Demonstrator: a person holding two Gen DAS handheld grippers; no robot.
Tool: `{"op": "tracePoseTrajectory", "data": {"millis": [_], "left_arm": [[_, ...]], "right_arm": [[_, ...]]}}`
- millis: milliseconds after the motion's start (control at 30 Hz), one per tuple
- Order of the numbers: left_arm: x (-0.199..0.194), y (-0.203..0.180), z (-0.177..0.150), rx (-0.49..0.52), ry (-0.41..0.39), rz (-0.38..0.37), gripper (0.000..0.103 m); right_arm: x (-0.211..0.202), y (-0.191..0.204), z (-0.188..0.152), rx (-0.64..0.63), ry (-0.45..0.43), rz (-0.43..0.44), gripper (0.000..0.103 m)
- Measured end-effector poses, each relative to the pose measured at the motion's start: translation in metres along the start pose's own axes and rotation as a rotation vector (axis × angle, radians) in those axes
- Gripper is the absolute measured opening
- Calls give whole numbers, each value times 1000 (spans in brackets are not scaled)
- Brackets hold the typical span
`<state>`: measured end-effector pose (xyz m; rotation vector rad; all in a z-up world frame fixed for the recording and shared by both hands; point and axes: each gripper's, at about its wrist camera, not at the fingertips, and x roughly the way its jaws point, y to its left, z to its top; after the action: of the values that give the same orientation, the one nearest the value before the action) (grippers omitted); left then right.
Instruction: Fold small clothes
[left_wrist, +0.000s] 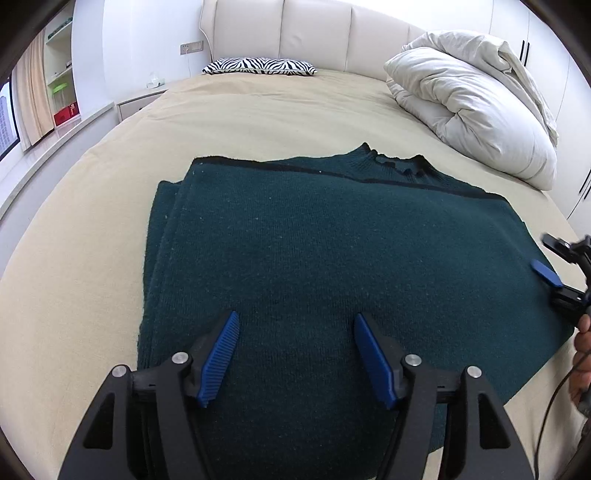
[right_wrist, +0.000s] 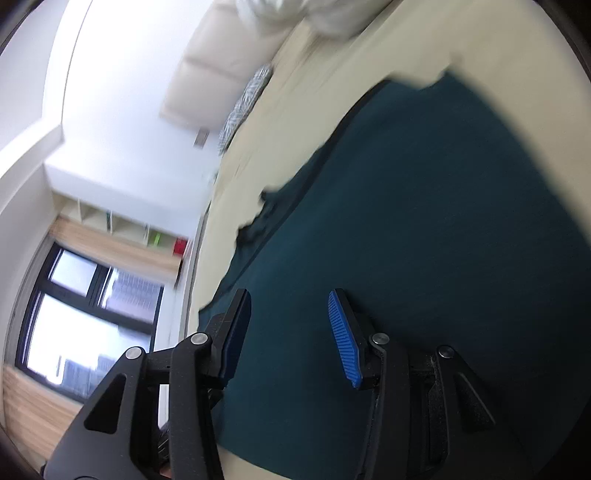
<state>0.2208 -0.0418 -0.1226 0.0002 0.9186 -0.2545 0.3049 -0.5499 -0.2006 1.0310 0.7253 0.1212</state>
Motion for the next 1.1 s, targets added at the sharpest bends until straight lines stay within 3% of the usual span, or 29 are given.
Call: {"op": "tracePoseTrajectory", "data": {"millis": [133,233,300,433,667,867,1100], "left_arm": [[1,0,0,-2,-1,0,67],[1,-2,0,-2,-5,6,68],[1,-2,-1,-1,-7,7,68],[2,-1,0,-5,-7,-3,69],[2,0,-1,0,-8,-6,69],[3,2,-1,-6,-7,-20,70],[3,4,-2,-18,-9,-39,70]], "right_arm": [[-56,-33,18,55,-110,-46,43],[-92,-41,21,38,-188,-114,49],[-109,-51,25,46,-195,-130,54],[-129,-69,27,41,-146,-172,54],[-87,-61,16,-8,10,-147,54],[-82,-53,15,48,75,-153,54],[-67,-42,15,78,212,-160,52]]}}
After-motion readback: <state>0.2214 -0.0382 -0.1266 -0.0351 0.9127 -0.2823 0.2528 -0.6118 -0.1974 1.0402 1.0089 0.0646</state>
